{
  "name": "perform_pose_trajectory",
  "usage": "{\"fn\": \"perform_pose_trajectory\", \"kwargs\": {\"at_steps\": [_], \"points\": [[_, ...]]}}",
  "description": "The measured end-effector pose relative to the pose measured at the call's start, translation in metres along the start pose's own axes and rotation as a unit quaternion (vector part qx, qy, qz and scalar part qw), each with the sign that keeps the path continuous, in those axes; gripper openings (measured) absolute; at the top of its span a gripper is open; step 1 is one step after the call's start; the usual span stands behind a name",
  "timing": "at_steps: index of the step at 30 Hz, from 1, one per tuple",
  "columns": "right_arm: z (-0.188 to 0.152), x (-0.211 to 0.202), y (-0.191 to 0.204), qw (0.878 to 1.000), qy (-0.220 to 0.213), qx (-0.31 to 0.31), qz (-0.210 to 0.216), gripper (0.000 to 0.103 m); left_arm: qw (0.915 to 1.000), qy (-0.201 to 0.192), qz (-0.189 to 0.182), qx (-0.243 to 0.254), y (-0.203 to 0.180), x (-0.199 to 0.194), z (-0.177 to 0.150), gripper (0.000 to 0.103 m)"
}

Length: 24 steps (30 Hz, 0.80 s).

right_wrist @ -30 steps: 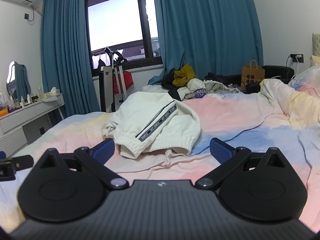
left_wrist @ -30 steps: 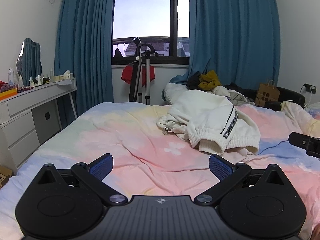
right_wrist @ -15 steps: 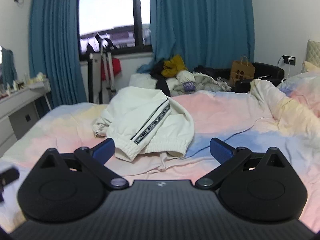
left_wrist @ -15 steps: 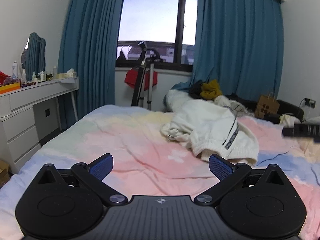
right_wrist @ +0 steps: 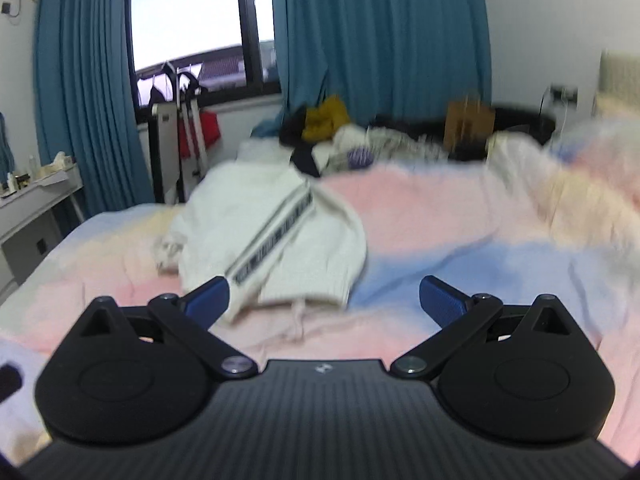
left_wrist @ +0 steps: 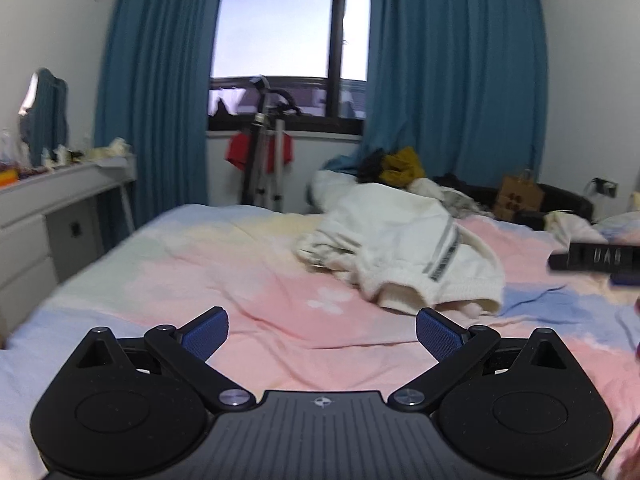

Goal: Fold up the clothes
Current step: 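Move both grippers toward the white garment on the bed, then close the left gripper on the ribbed cuff of the white garment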

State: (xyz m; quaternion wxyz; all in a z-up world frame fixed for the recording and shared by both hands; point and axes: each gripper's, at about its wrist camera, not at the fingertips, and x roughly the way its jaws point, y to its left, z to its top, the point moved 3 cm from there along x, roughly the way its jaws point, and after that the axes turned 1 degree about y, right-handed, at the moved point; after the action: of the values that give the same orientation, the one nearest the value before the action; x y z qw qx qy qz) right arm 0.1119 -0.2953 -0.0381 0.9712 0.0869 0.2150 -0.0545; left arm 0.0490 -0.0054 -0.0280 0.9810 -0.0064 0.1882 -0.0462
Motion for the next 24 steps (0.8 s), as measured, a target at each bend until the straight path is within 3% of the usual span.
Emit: {"fn": "perform_pose_trajectory", "kwargs": {"at_steps": [7,13,19,24], "points": [[-0.005,0.015,-0.020,0.999,0.008,0.035,0.004,0.103,0.9975,0.032,-0.008,0.062,-0.041,0.061,0.001,0.101],[-0.008,0.029,-0.061,0.990,0.031,0.134,0.040,0.103,0.9907,0.022,-0.030,0.131,-0.092,0.123,0.013,0.101],[-0.016,0.046,-0.086,0.983,0.043,0.175,0.032,0.103,0.9801,0.015,-0.051,0.191,-0.141,0.203,0.012,0.098],[-0.026,0.068,-0.087,0.980,0.070,0.179,0.043,0.103,0.9780,0.060,-0.003,0.200,-0.155,0.264,0.001,0.086]]}}
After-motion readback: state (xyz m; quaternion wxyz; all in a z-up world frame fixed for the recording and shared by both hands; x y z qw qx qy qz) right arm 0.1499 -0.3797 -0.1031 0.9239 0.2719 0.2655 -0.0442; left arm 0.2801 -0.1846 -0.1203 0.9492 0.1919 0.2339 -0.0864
